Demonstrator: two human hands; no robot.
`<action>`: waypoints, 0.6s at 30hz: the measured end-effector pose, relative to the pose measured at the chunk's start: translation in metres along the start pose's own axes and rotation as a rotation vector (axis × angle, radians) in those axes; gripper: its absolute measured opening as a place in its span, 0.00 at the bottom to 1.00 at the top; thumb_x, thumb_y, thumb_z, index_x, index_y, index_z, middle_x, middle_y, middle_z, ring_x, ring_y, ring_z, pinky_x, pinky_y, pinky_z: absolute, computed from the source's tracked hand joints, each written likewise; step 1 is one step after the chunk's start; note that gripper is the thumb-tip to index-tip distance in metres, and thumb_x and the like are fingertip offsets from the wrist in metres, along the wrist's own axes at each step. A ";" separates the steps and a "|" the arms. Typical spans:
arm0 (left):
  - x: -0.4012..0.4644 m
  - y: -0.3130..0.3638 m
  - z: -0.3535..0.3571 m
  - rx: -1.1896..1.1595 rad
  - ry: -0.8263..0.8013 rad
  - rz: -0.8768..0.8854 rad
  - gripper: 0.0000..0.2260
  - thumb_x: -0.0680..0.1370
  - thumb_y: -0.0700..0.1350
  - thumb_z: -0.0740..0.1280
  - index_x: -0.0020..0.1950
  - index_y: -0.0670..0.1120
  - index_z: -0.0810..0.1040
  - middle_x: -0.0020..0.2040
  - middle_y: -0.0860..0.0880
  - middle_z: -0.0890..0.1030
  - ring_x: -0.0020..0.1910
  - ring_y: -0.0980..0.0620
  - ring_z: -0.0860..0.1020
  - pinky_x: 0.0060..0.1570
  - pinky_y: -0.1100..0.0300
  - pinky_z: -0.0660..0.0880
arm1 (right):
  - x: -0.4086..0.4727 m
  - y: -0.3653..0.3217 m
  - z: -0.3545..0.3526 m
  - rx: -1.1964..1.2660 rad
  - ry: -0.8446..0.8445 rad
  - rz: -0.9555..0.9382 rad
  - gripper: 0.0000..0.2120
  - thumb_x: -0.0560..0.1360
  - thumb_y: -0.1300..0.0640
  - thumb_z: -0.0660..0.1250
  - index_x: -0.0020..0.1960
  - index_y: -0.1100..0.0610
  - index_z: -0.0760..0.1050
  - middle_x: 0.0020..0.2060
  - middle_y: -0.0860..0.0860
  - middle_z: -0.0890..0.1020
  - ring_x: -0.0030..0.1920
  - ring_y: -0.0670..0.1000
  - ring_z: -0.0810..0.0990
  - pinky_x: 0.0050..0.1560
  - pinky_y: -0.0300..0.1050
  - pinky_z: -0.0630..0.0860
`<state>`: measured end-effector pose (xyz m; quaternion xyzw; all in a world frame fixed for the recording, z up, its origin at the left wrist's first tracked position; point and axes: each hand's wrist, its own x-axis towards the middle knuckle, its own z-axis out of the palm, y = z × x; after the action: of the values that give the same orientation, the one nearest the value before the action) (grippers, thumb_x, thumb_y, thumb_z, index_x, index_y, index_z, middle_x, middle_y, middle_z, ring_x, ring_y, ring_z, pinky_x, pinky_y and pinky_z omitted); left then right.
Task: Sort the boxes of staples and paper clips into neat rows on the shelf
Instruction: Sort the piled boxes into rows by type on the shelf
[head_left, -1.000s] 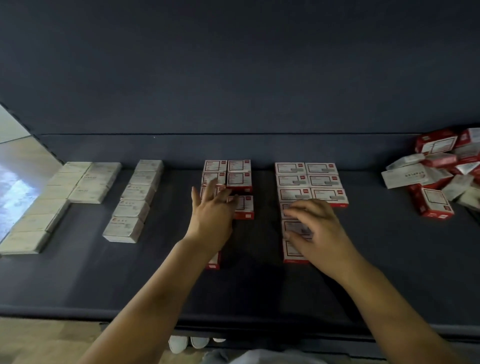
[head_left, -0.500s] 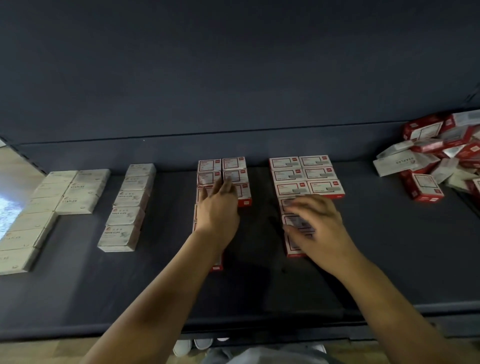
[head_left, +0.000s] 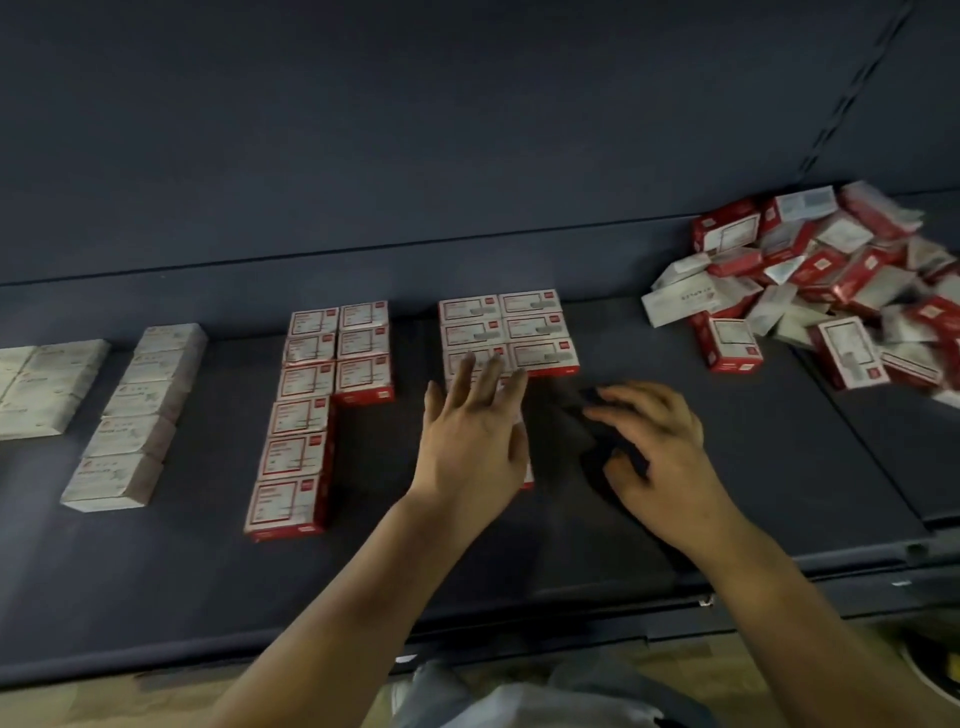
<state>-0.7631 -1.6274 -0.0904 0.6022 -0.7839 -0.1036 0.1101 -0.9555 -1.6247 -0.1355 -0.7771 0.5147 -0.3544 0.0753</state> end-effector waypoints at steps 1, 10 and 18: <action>0.002 0.010 0.003 -0.005 -0.002 0.001 0.25 0.81 0.47 0.55 0.76 0.51 0.52 0.77 0.50 0.50 0.76 0.48 0.43 0.73 0.44 0.45 | -0.001 0.007 -0.006 0.000 0.003 0.005 0.21 0.65 0.56 0.57 0.54 0.58 0.79 0.55 0.55 0.79 0.60 0.55 0.68 0.55 0.63 0.70; 0.017 0.076 0.046 -0.064 0.124 0.030 0.19 0.72 0.45 0.63 0.63 0.42 0.75 0.63 0.43 0.75 0.66 0.40 0.70 0.59 0.37 0.69 | -0.021 0.076 -0.053 0.028 0.041 0.082 0.20 0.68 0.55 0.57 0.54 0.61 0.80 0.54 0.57 0.79 0.56 0.56 0.72 0.53 0.60 0.72; 0.024 0.108 0.068 -0.091 0.035 -0.090 0.22 0.80 0.47 0.58 0.74 0.50 0.62 0.75 0.51 0.60 0.75 0.50 0.49 0.72 0.46 0.50 | -0.010 0.120 -0.077 0.087 0.095 0.199 0.16 0.71 0.64 0.69 0.58 0.65 0.76 0.51 0.60 0.80 0.52 0.58 0.78 0.52 0.45 0.70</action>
<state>-0.8890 -1.6207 -0.1227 0.6331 -0.7484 -0.1331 0.1463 -1.0953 -1.6525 -0.1414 -0.7004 0.5765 -0.4036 0.1192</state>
